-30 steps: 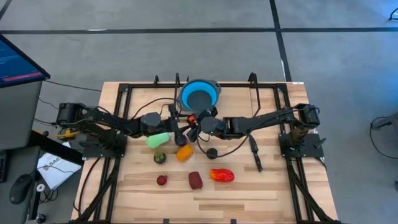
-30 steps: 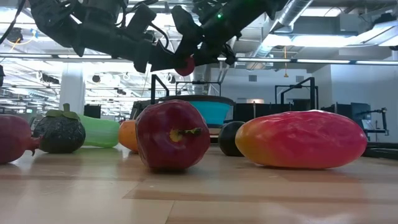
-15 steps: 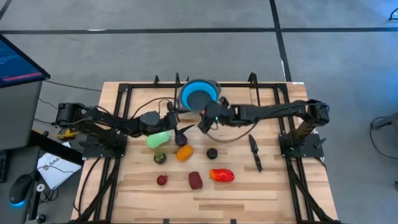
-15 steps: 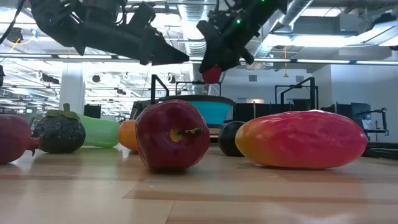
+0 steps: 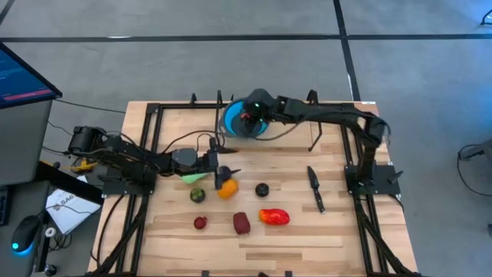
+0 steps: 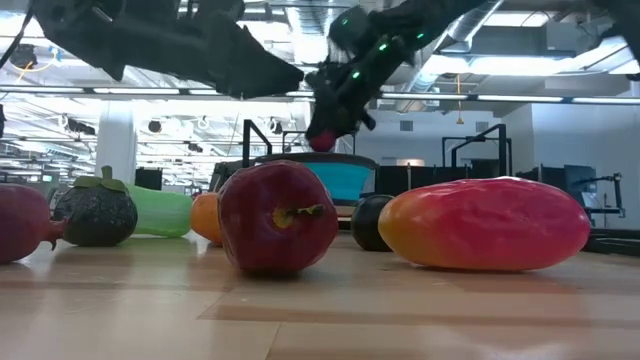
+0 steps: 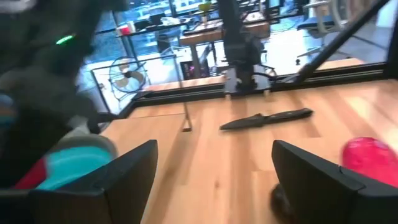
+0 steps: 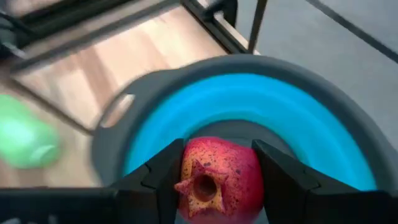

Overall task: Pick & Place Fruit
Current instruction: Put the top red pomegranate into the blue strainer bowl on the shelf, then put the green lettuce into the blue strainer bowl on the shelf

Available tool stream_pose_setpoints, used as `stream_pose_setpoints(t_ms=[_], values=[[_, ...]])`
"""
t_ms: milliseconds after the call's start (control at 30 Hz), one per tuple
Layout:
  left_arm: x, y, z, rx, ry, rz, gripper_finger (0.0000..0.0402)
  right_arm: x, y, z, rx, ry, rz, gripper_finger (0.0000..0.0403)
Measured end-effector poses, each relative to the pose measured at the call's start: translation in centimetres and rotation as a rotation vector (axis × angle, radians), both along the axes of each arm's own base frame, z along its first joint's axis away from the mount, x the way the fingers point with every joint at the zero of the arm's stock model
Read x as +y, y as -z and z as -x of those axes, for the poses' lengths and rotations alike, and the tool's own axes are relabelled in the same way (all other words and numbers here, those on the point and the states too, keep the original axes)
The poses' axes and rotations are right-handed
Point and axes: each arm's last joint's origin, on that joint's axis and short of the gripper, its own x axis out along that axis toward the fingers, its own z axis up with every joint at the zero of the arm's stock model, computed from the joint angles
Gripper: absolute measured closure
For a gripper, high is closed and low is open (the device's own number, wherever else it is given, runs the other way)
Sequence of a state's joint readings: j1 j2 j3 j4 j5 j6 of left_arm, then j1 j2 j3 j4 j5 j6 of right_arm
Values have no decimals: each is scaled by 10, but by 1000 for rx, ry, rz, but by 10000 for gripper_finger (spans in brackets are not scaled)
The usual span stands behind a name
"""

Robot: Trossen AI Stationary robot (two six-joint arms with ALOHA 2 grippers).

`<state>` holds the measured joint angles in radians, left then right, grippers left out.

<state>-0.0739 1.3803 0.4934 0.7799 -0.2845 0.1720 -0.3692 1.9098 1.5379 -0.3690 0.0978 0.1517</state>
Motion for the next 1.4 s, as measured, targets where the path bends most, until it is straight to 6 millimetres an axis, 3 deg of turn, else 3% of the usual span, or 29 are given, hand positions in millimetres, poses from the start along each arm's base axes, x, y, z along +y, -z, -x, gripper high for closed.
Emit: stream_pose_setpoints(t_ms=[200, 467, 733, 1033, 1200, 1400], values=[[-6, -1, 0, -18, 16, 56, 103, -22, 21, -17, 141, -14, -10, 219], [-6, 0, 0, -21, 12, 74, 103, -29, 43, -25, 212, -33, -12, 205], [-7, 0, 0, -26, 20, 101, 103, -34, 42, -23, 227, -2, 25, 198], [-9, 0, 1, -25, 25, 101, 103, -46, 43, -17, 238, 39, 33, 148], [-9, 0, 1, -25, 25, 101, 103, -48, 42, -16, 255, 71, 73, 143], [-9, 0, 1, -25, 24, 101, 103, -38, 19, -14, 268, 81, 196, 143]])
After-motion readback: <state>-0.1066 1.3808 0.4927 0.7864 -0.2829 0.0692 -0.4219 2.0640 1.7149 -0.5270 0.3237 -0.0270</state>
